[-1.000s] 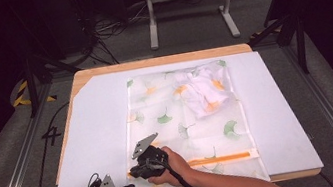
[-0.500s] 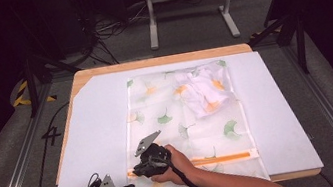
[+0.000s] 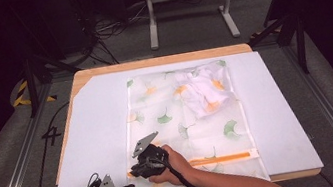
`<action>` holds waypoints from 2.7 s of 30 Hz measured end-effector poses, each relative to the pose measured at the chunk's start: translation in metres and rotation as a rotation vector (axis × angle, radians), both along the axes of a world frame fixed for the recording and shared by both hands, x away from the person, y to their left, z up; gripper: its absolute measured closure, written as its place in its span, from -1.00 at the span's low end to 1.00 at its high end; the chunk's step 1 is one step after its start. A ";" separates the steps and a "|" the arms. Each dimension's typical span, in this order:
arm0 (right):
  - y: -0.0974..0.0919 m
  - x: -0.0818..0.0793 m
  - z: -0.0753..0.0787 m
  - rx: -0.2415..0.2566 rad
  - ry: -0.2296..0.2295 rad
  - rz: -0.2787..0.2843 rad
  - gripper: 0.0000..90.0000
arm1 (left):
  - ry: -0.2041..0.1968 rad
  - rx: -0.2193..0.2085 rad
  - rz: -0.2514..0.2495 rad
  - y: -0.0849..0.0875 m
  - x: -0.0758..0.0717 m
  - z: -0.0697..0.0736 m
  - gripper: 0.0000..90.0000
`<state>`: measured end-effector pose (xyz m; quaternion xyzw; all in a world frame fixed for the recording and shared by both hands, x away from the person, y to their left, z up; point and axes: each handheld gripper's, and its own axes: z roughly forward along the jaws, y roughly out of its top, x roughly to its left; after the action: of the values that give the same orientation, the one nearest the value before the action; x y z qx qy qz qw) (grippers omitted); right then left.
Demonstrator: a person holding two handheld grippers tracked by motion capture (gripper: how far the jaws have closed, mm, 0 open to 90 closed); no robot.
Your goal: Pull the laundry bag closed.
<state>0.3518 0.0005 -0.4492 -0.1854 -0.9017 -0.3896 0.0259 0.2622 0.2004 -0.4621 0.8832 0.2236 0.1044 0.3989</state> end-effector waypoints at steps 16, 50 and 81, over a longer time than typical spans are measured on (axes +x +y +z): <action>-0.007 0.001 0.006 0.021 0.024 0.035 0.88 | 0.001 -0.002 0.001 0.000 0.000 0.000 1.00; 0.007 -0.004 -0.002 0.028 0.026 -0.022 1.00 | -0.003 0.006 0.000 -0.001 0.000 0.000 1.00; -0.004 -0.007 0.001 -0.009 0.010 0.037 1.00 | 0.003 0.021 0.117 0.001 0.014 0.003 1.00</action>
<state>0.3444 -0.0030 -0.4480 -0.1708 -0.9066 -0.3842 0.0370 0.2758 0.2014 -0.4590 0.8730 0.2743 0.1284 0.3822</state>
